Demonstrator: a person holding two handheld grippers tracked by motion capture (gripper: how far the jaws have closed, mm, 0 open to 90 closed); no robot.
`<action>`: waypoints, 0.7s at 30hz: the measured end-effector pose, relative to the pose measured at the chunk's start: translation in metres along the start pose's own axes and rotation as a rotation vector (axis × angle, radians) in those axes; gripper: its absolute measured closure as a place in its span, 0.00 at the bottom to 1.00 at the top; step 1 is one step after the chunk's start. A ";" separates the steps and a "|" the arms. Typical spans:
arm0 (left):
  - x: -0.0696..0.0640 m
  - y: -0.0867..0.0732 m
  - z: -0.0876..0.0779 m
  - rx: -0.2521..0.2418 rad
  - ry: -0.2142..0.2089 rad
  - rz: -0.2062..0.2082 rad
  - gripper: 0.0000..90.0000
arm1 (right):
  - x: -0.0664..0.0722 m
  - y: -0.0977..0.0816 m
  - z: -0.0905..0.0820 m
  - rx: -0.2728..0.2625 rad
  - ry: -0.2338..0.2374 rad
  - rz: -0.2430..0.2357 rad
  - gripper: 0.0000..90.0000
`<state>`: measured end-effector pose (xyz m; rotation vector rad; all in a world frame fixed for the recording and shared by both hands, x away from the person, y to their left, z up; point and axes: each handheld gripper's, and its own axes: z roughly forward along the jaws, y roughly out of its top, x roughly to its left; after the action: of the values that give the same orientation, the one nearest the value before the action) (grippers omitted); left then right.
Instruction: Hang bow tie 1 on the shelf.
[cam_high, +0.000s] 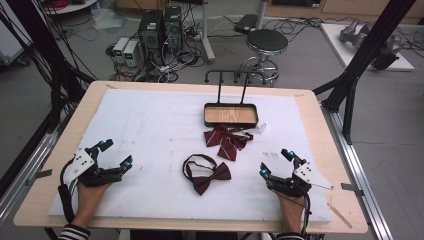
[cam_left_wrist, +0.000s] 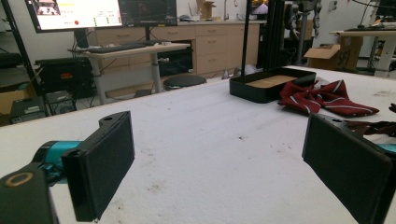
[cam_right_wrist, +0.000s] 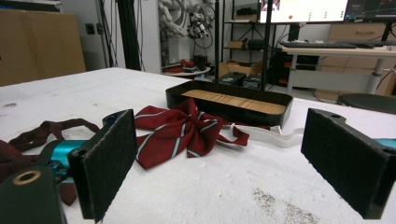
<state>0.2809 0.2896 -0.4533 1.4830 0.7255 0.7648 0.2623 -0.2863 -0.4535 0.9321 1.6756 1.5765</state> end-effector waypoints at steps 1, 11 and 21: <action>0.000 0.000 0.000 0.001 0.000 -0.001 0.11 | 0.000 0.000 0.000 0.000 0.000 -0.004 0.11; 0.000 0.000 0.000 0.002 -0.001 0.000 0.11 | 0.000 0.000 -0.001 -0.001 -0.002 0.006 0.11; 0.000 0.000 0.000 -0.001 -0.002 -0.001 0.11 | -0.001 0.000 0.000 -0.007 -0.004 0.001 0.11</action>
<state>0.2810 0.2891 -0.4534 1.4820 0.7246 0.7624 0.2624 -0.2873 -0.4536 0.9318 1.6659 1.5796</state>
